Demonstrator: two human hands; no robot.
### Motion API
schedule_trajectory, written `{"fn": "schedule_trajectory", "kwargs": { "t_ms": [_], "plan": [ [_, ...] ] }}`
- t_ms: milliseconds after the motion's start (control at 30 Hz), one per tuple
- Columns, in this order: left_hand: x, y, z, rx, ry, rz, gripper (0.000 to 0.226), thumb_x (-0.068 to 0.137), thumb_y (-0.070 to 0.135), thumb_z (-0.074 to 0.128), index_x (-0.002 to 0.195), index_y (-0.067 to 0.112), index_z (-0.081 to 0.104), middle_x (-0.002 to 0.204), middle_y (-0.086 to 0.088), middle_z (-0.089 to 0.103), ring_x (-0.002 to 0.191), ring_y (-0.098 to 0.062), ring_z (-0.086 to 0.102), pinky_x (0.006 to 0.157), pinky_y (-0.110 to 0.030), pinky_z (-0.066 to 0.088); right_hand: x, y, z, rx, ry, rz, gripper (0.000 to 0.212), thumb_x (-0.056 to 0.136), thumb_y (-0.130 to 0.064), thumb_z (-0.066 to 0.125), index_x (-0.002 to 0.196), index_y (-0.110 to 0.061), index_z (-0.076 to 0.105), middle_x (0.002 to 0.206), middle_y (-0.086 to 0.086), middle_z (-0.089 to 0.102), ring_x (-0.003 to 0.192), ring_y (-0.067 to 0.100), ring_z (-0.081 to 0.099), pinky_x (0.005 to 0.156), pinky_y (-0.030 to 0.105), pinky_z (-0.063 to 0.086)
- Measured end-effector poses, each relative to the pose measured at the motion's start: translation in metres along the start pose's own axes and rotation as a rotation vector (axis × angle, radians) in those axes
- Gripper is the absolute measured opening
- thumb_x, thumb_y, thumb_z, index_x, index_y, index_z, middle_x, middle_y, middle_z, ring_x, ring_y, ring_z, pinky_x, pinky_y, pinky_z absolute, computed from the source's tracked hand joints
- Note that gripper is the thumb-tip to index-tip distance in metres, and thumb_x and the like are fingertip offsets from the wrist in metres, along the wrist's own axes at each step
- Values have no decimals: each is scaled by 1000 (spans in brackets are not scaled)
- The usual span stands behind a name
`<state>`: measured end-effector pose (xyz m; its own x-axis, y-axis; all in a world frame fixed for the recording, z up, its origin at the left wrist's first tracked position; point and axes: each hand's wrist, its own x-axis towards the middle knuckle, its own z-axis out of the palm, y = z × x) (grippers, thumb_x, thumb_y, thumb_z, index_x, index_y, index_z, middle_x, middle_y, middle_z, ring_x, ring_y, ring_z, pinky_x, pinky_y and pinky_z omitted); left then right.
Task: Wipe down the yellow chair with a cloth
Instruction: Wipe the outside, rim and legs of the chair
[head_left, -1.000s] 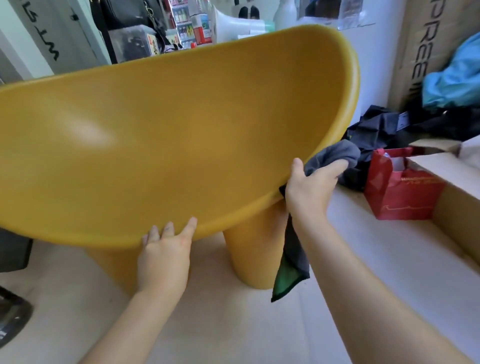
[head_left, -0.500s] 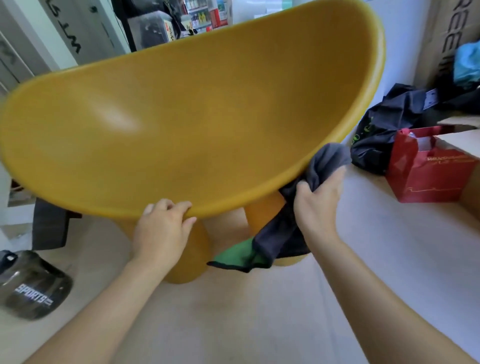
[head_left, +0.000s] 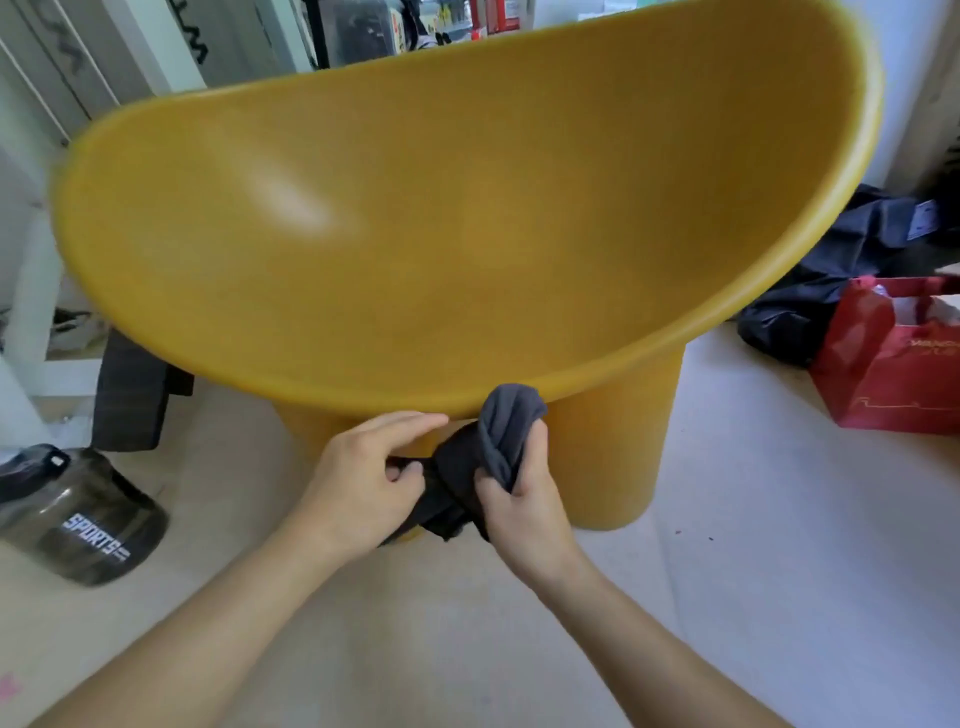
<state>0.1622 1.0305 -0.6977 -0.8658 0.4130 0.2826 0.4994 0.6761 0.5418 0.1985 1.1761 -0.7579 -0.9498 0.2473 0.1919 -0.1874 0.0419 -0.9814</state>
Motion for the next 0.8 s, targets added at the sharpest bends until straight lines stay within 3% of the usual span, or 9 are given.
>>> {"fn": "schedule_trajectory", "kwargs": {
  "t_ms": [100, 167, 233, 333, 400, 467, 567, 700, 800],
  "plan": [
    [-13, 13, 15, -485, -325, -258, 81, 66, 30, 81, 122, 65, 33, 119, 29, 54, 104, -2, 62, 85, -25, 53, 0, -31, -18, -27, -300, 151, 31, 85, 1, 51, 106, -22, 48, 82, 5, 57, 75, 14, 57, 65, 33, 50],
    [-16, 11, 25, -539, -293, -403, 86, 59, 40, 82, 124, 63, 30, 112, 15, 64, 98, -13, 67, 79, -39, 57, 4, -50, -23, -278, -501, 217, 18, 88, -5, 53, 99, -20, 52, 82, 3, 58, 72, 16, 61, 61, 31, 52],
    [-24, 1, 22, -610, -209, -497, 76, 67, 26, 80, 125, 50, 37, 102, -5, 70, 91, -25, 69, 75, -49, 58, 11, -64, -29, -394, -625, 302, 14, 90, -13, 54, 100, -22, 58, 89, 1, 65, 72, 17, 68, 59, 29, 56],
    [-36, -20, 7, -719, -84, -610, 66, 79, 1, 67, 119, 47, 41, 103, -20, 67, 84, -32, 67, 65, -47, 59, 26, -71, -35, -842, -419, 77, 30, 84, -27, 52, 110, -19, 65, 105, 4, 70, 93, 25, 67, 74, 36, 57],
    [-38, -33, -7, -835, 129, -716, 62, 87, -4, 56, 125, 40, 37, 108, -14, 62, 81, -25, 65, 57, -36, 57, 33, -67, -31, -1220, -216, -174, 40, 86, -23, 49, 126, -26, 56, 111, 0, 63, 104, 26, 56, 77, 34, 50],
    [-33, -44, -25, -976, 400, -757, 63, 90, -7, 50, 133, 36, 34, 106, -1, 59, 83, -18, 63, 58, -33, 54, 33, -58, -24, -1384, -195, -291, 46, 88, -19, 46, 133, -31, 46, 111, 0, 51, 104, 25, 47, 72, 33, 46],
    [-13, -58, -41, -1164, 578, -716, 65, 90, -12, 43, 130, 38, 38, 122, -1, 56, 98, -20, 60, 68, -35, 53, 30, -50, -22, -1386, -157, -312, 49, 86, -15, 46, 133, -28, 48, 118, 6, 42, 106, 27, 45, 70, 32, 46],
    [12, -38, -19, -1324, 584, -787, 77, 90, -14, 42, 142, 41, 28, 131, 2, 46, 110, -22, 52, 84, -39, 49, 39, -47, -19, -1236, -108, -304, 50, 85, -5, 45, 129, -25, 57, 119, 7, 41, 106, 26, 46, 64, 32, 45],
    [19, -7, 11, -1425, 566, -867, 82, 90, -13, 45, 145, 42, 22, 127, 5, 42, 107, -21, 48, 81, -34, 50, 37, -45, -22, -1284, -187, -289, 54, 87, -7, 43, 138, -24, 46, 125, 5, 38, 113, 23, 45, 64, 28, 40]
  ]
}}
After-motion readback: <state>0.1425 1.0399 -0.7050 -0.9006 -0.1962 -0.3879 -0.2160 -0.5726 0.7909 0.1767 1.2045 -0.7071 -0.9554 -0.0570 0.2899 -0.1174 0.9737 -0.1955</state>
